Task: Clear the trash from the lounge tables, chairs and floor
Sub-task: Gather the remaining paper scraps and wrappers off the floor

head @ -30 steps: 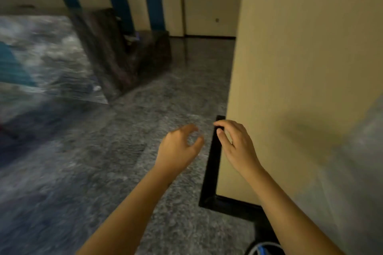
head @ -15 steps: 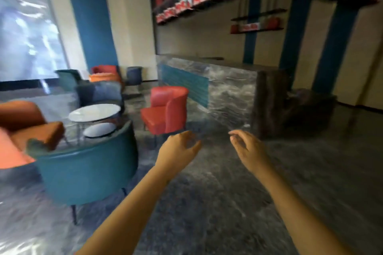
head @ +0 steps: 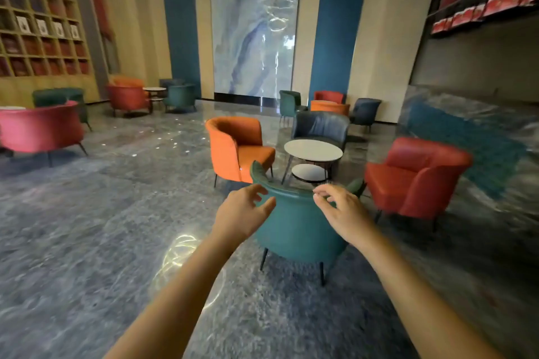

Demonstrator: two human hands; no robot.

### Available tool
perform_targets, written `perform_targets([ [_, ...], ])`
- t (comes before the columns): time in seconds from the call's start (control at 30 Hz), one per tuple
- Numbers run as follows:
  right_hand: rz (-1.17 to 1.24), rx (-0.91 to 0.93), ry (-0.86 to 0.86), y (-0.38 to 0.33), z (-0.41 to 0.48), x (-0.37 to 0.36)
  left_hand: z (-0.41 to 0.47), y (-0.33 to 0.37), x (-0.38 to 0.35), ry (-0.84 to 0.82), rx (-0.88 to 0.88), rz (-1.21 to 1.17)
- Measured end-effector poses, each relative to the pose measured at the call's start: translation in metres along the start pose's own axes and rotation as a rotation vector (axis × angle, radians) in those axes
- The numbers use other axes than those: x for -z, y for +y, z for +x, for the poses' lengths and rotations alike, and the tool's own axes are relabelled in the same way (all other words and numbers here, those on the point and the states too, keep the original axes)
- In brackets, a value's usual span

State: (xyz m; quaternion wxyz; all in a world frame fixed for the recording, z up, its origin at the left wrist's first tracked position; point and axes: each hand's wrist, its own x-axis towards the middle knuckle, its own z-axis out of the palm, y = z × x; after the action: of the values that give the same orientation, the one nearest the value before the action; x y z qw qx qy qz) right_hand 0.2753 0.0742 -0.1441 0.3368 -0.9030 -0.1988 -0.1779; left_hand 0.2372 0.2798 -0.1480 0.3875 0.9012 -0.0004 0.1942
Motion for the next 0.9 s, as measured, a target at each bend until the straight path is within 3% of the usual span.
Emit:
perform_targets([
  [0.4,0.208,0.174,-0.231,-0.023,0.228,-0.204,0.158,-0.167,0.083,0.180,0.252,0.132],
  [0.67,0.204,0.255,-0.414,-0.056,0.372,-0.335,0.276,-0.275,0.129,0.272,0.397,0.199],
  [0.9,0.190,0.323,-0.491,-0.082,0.491,-0.474,0.375,-0.416,0.161,0.287,0.495,0.227],
])
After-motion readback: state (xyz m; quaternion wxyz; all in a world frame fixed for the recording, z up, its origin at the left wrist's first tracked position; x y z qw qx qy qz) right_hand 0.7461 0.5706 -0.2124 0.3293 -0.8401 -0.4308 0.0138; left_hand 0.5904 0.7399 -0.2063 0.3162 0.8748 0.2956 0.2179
